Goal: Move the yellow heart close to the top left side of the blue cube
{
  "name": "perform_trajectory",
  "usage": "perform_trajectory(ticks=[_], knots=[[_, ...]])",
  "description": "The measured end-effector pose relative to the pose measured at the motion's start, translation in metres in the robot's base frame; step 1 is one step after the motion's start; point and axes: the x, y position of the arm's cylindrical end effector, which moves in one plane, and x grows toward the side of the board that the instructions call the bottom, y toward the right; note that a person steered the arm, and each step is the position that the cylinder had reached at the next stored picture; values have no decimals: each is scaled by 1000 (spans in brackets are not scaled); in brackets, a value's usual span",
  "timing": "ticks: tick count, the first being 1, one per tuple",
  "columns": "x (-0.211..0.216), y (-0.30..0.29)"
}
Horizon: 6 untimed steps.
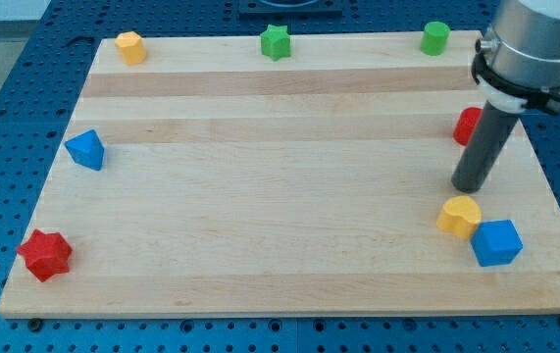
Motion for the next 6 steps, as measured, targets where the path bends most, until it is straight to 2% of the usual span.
perform_trajectory(ticks=[1, 2, 6], knots=[[22, 0], [27, 3], [7, -9]])
